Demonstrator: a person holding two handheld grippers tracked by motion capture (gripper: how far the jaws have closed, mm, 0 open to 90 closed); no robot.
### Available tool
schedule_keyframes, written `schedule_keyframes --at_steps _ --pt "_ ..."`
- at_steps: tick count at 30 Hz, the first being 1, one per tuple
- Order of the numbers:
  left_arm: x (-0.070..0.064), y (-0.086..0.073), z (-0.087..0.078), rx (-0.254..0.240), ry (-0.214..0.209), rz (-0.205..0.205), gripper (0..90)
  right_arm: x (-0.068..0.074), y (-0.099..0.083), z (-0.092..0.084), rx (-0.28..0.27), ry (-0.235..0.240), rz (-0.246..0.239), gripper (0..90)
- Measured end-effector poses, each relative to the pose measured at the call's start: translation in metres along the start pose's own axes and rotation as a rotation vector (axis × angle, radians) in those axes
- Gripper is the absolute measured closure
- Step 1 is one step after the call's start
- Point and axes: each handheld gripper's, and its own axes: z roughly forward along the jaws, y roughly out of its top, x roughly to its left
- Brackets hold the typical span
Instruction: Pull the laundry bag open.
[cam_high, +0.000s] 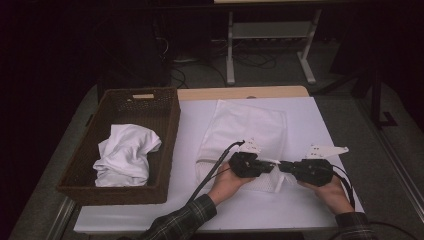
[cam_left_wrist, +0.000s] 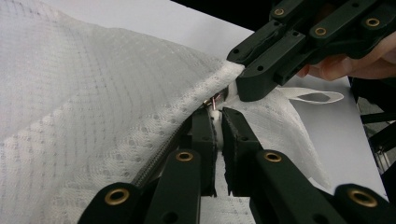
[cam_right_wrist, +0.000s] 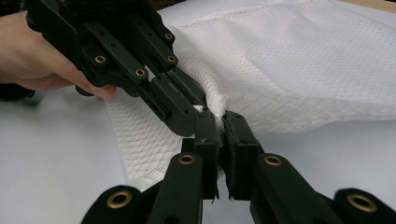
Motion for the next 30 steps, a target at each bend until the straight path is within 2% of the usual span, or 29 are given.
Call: schedule_keyframes --at_steps 4,10,16,30 --pt "0.0024 -0.0005 -0.0012 -0.008 -0.015 -0.021 85.4 -0.0003 -0.0001 -0.0003 -0.002 0.003 0.001 84.4" --pt "0.0033 -0.0005 -0.0027 -0.009 -0.032 -0.025 86.2 -0.0001 -0.0003 -0.0007 0.0 -0.007 -0.007 84.4" --pt "0.0019 -0.0009 -0.0033 -0.006 -0.045 -0.006 86.4 -0.0021 -0.0007 -0.0013 0.01 -0.017 -0.005 84.4" --pt "0.0037 -0.0023 -0.0069 -0.003 -0.05 -0.013 86.5 -0.0034 -0.0014 0.0 0.018 -0.025 -0.003 84.4"
